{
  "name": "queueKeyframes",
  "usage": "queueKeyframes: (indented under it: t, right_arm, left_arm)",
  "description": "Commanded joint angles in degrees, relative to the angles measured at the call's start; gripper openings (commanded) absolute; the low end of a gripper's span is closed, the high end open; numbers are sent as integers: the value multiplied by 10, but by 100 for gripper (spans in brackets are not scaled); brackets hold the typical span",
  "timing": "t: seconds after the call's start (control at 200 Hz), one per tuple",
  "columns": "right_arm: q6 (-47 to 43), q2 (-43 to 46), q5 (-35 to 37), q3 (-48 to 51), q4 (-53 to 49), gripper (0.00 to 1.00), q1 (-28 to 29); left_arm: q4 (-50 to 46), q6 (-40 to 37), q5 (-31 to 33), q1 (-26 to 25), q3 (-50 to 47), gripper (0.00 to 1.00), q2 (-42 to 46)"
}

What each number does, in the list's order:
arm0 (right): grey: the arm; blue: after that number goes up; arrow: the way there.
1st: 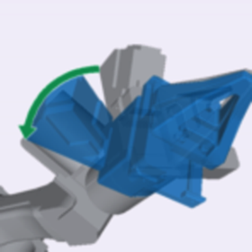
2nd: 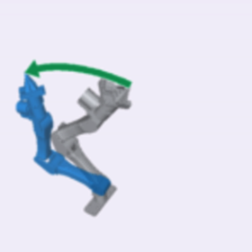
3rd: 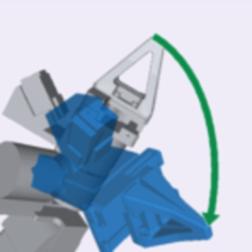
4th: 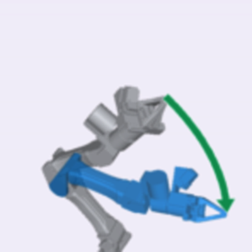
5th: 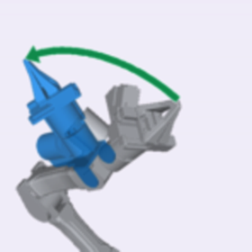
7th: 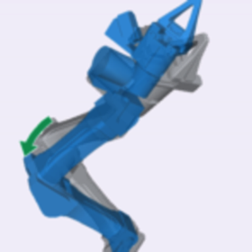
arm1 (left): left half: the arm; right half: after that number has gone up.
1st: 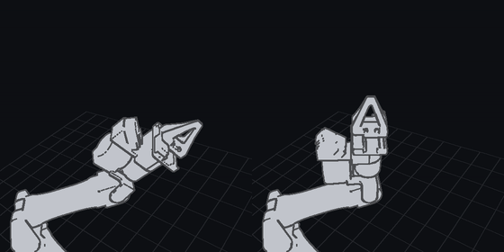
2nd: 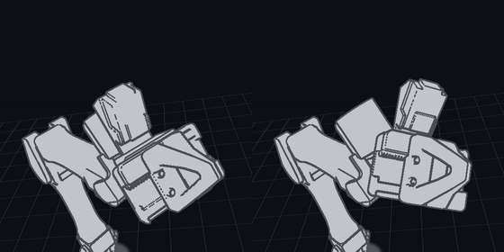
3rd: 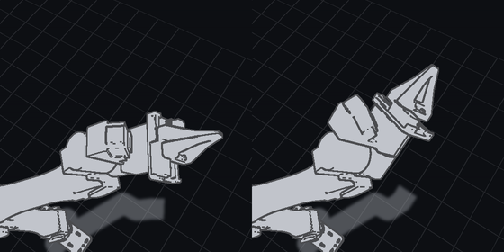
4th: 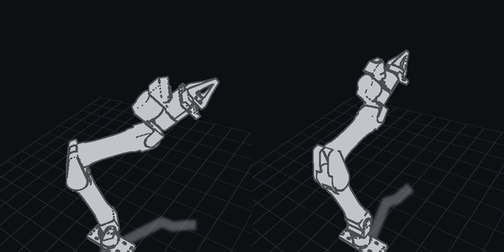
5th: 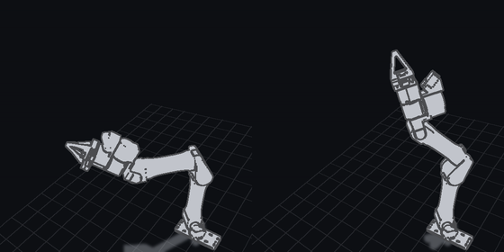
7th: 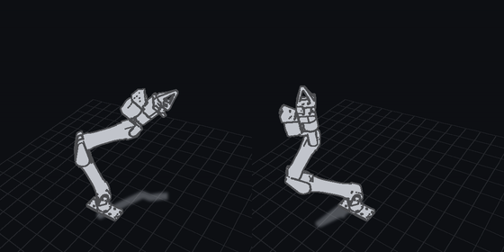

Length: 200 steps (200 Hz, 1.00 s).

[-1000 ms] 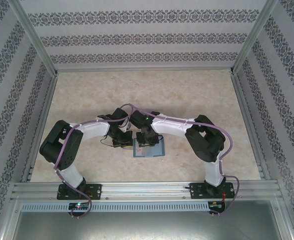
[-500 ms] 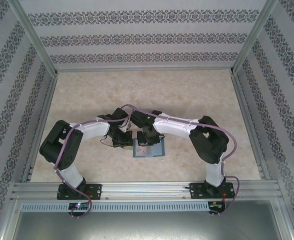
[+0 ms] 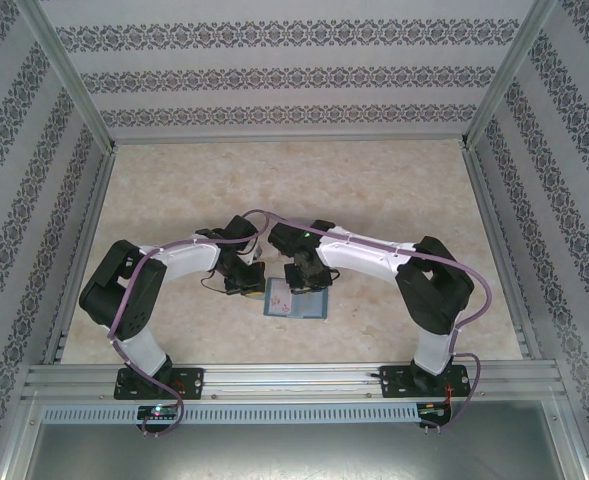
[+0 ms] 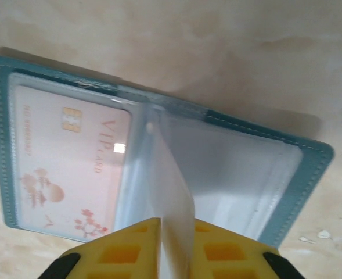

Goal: Take the credit cards out of the card holder

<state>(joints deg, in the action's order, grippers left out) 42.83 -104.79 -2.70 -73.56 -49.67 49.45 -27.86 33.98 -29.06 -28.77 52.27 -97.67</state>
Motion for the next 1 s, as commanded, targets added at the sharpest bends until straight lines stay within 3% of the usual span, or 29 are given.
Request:
queueKeyframes:
  t: [0.0, 0.335, 0.52, 0.819, 0.994]
  right_arm:
    - [-11, 17, 31, 20, -31, 21, -10]
    - [-25, 10, 38, 50, -4, 8, -27]
    - [-46, -9, 53, 42, -4, 6, -34]
    - [-55, 20, 82, 33, -36, 29, -35]
    - [-49, 45, 91, 12, -65, 32, -33]
  left_arm:
    - [-36, -15, 23, 1, 7, 0, -9]
    - [-40, -10, 23, 1, 9, 0, -6]
    - [-42, -4, 23, 1, 9, 0, 5]
    - [-54, 3, 25, 1, 27, 0, 26]
    - [-54, 5, 28, 1, 36, 0, 31]
